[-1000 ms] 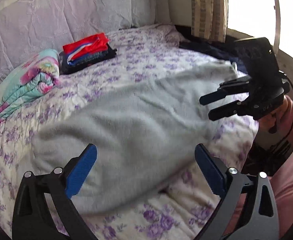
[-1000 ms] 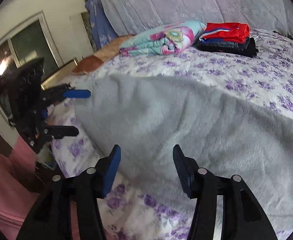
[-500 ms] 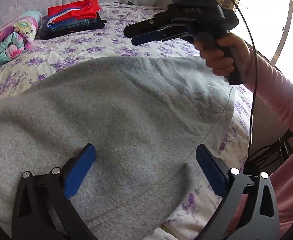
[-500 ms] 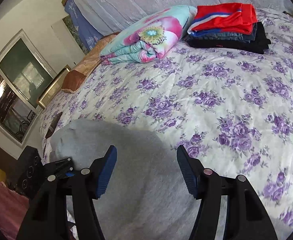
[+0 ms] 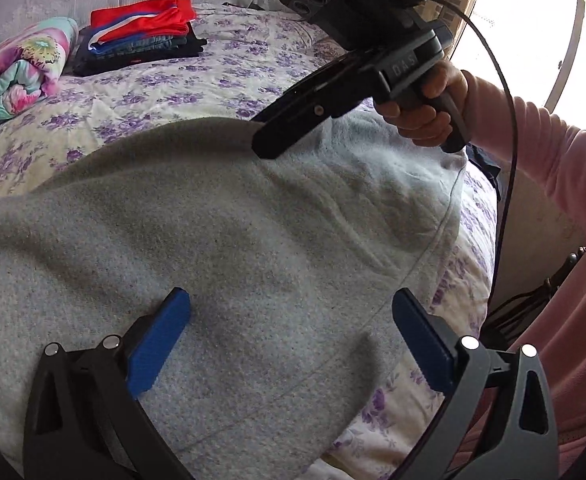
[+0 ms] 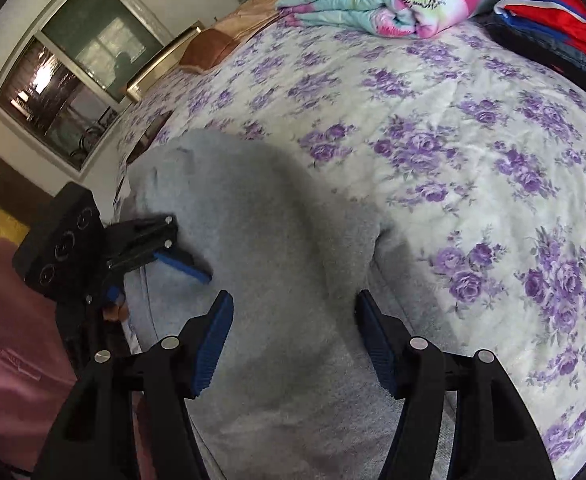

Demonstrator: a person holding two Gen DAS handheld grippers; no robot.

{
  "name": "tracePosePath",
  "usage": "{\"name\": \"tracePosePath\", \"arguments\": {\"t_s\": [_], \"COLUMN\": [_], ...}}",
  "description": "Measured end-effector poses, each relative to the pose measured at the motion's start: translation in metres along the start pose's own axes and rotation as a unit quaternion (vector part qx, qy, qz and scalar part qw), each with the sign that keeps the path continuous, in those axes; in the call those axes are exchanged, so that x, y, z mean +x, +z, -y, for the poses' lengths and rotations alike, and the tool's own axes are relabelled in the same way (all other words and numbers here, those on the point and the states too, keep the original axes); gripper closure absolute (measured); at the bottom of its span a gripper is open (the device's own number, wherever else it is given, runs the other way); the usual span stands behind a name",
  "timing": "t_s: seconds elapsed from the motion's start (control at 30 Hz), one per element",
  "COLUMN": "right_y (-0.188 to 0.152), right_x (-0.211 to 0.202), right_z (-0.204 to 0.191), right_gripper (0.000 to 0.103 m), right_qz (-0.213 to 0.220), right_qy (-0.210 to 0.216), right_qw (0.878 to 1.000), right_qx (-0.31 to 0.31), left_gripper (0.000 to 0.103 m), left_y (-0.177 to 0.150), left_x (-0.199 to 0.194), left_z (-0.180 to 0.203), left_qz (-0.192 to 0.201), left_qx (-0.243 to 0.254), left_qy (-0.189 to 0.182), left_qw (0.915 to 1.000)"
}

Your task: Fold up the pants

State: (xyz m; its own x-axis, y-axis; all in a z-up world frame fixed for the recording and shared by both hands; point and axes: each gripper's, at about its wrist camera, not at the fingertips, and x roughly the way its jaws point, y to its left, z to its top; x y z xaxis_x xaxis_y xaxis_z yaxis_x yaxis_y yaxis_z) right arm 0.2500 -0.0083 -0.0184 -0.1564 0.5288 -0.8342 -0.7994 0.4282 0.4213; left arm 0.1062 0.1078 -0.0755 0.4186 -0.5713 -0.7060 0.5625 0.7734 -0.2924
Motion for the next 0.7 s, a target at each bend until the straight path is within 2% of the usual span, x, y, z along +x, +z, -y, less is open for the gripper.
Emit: {"name": "tracePosePath", "arguments": {"t_s": [0.03, 0.07, 0.1, 0.13, 0.2, 0.33, 0.4, 0.47, 0.57, 0.7], "right_y": [-0.001, -0.001, -0.001, -0.004, -0.006, -0.002, -0.001, -0.003, -0.002, 0.011], "right_x": [0.003, 0.008, 0.015, 0.020, 0.020, -0.001, -0.008, -0.001, 0.019, 0.029], "right_z": [0.002, 0.003, 0.005, 0.007, 0.011, 0.003, -0.003, 0.000, 0.008, 0.022], "right_gripper": [0.038, 0.038, 0.038, 0.037, 0.032, 0.032, 0.032, 0.031, 0.026, 0.020], "right_qz": [-0.013, -0.029, -0.050, -0.065, -0.064, -0.030, -0.021, -0.040, -0.066, -0.033], "right_qy": [-0.015, -0.058, -0.118, -0.147, -0.101, -0.001, 0.024, 0.054, 0.062, 0.131], "right_qw": [1.000, 0.998, 0.991, 0.986, 0.992, 0.999, 0.998, 0.996, 0.995, 0.991], "right_qx": [-0.006, -0.018, -0.035, -0.048, -0.033, -0.040, -0.056, -0.052, -0.049, -0.009], "left_gripper": [0.005, 0.005, 0.005, 0.005, 0.005, 0.005, 0.005, 0.005, 0.005, 0.005], "left_y": [0.001, 0.001, 0.001, 0.001, 0.001, 0.001, 0.002, 0.002, 0.002, 0.002], "left_x": [0.001, 0.001, 0.001, 0.001, 0.002, 0.003, 0.004, 0.005, 0.006, 0.007], "left_z": [0.000, -0.001, -0.001, -0.001, 0.000, 0.000, 0.000, -0.001, 0.000, 0.000], "left_qz": [-0.001, -0.001, -0.001, -0.001, -0.001, -0.001, -0.002, -0.002, -0.003, -0.004], "left_qx": [0.000, 0.000, 0.000, 0.000, 0.000, 0.000, 0.000, 0.000, 0.001, 0.002], "left_qy": [0.000, 0.000, 0.000, 0.000, -0.001, -0.001, -0.001, -0.002, -0.002, -0.001], "left_qw": [1.0000, 1.0000, 1.0000, 1.0000, 1.0000, 1.0000, 1.0000, 1.0000, 1.0000, 1.0000]}}
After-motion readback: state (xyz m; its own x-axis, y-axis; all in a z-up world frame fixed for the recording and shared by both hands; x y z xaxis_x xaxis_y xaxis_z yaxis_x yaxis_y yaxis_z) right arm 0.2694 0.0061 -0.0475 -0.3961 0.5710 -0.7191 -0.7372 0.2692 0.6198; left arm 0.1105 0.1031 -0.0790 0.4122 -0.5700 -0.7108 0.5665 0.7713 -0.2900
